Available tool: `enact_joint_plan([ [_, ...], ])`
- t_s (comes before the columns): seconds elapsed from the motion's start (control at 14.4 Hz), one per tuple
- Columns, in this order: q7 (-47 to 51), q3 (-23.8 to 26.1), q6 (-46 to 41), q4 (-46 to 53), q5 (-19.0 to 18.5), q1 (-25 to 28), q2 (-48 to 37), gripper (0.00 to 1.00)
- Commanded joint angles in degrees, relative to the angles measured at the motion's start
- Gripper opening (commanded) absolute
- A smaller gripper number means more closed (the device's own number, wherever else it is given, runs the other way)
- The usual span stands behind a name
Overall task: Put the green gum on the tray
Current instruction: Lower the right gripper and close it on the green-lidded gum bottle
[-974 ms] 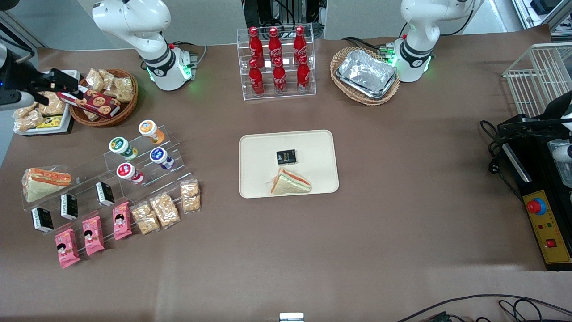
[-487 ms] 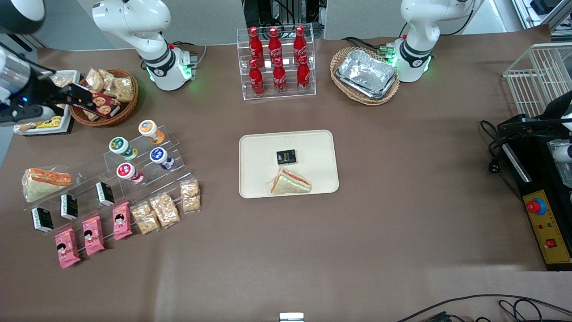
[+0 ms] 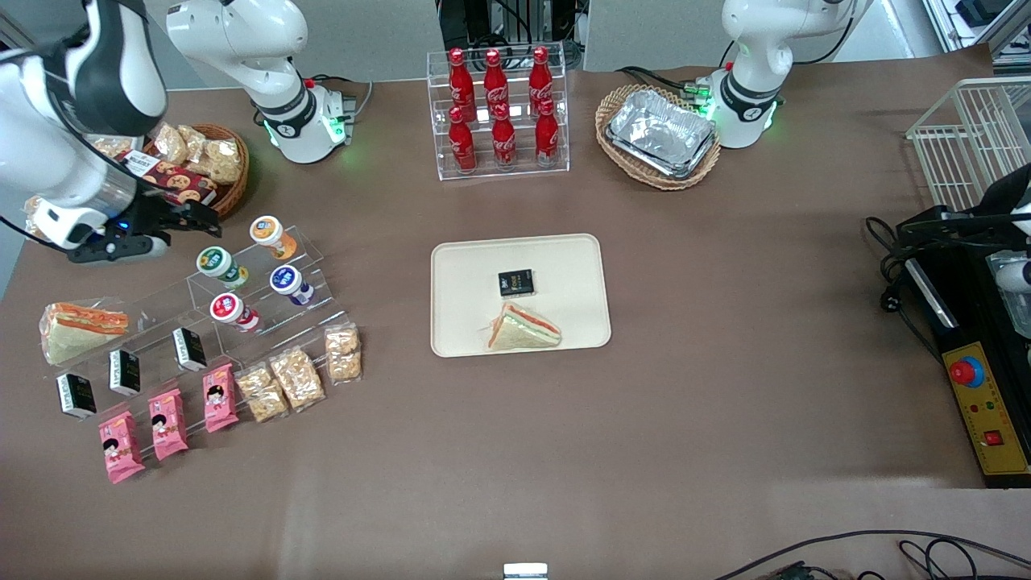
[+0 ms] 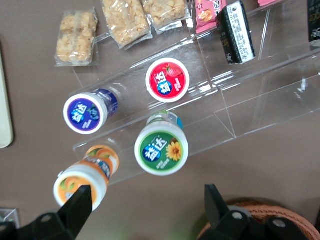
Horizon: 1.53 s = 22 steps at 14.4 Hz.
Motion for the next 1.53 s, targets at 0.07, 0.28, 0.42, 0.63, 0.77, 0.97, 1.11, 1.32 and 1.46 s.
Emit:
enact_joint_plan([
  [0.07, 0.87, 0.14, 7.97, -6.01, -0.5, 0.09, -0.74, 1.0],
  [0.28, 3.33, 0.23, 8.67, -6.89, -3.39, 0.35, -0.73, 1.0],
  [0.42, 3.34, 0.23, 10.51, -7.67, -3.75, 0.35, -0.47, 1.0],
  [0.63, 3.77, 0.23, 12.71, -9.0, -3.75, 0.27, -0.3, 0.99],
  [0.77, 4.3, 0.23, 14.12, -9.09, -3.75, 0.35, 0.58, 0.98],
  [0.97, 4.3, 0.23, 16.23, -9.09, -3.75, 0.27, 2.16, 0.83],
  [1.11, 4.3, 0.23, 17.02, -9.0, -3.75, 0.27, 2.86, 0.73],
  [1.32, 4.39, 0.14, 18.51, -9.0, -3.66, 0.27, 3.83, 0.7],
  [1.46, 4.39, 0.05, 18.96, -8.91, -3.58, 0.27, 4.27, 0.63],
])
